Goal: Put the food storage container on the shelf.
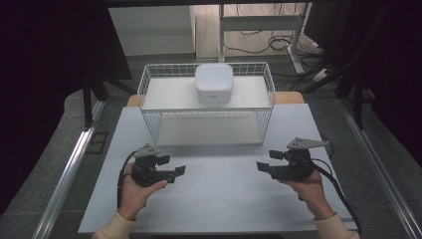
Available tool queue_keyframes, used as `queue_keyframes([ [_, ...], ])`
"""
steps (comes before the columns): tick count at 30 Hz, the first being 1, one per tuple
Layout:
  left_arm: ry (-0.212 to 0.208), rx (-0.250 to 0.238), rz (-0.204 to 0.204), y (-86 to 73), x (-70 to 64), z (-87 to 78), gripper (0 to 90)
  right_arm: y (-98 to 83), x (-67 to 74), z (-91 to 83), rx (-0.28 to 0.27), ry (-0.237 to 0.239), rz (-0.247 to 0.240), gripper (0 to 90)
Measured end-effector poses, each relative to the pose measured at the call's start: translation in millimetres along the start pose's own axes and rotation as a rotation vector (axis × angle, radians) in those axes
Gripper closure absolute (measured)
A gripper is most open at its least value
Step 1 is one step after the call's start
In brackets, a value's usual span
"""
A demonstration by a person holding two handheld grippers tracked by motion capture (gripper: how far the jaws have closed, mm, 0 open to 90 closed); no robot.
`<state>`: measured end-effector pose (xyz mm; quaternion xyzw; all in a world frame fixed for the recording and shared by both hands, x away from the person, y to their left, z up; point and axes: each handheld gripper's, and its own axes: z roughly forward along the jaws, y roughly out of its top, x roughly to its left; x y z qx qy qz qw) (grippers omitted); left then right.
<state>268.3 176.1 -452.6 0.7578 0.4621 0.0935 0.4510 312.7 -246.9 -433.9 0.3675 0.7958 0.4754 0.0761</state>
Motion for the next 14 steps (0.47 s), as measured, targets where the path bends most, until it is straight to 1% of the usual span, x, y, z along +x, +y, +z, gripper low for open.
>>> queue_keyframes([
  [2, -0.007, -0.004, -0.004, -1.1, -0.7, -0.9, 25.5, -2.1, -1.5, 1.8, 0.011, 0.006, 0.001, 25.8],
  [4, -0.009, 0.000, 0.001, -1.0, -1.3, -0.6, 25.5, -2.3, -1.4, 1.8, 0.012, 0.001, -0.002, 25.8],
  [5, -0.010, 0.001, 0.001, -0.8, -1.2, -0.3, 25.2, -2.2, -1.2, 1.3, 0.008, -0.004, -0.010, 25.8],
  [8, -0.015, 0.006, -0.011, -1.7, -0.5, 0.6, 24.4, -1.1, -1.2, -2.1, -0.005, 0.003, -0.005, 25.8],
  [9, -0.019, 0.008, -0.017, -2.6, 0.1, 0.4, 23.8, -0.9, -0.9, -4.2, -0.008, -0.006, -0.016, 25.3],
  [10, -0.020, 0.009, -0.023, -3.2, 0.4, 0.3, 23.8, -0.9, -0.9, -4.2, -0.008, -0.006, -0.016, 25.3],
  [11, -0.020, 0.010, -0.031, -4.0, 0.8, 0.1, 22.5, -0.8, -0.3, -6.0, -0.013, -0.016, -0.035, 22.5],
  [14, -0.013, 0.009, -0.038, -4.6, 1.8, -0.7, 21.6, -0.5, -1.0, -6.8, -0.014, -0.022, -0.046, 20.6],
])
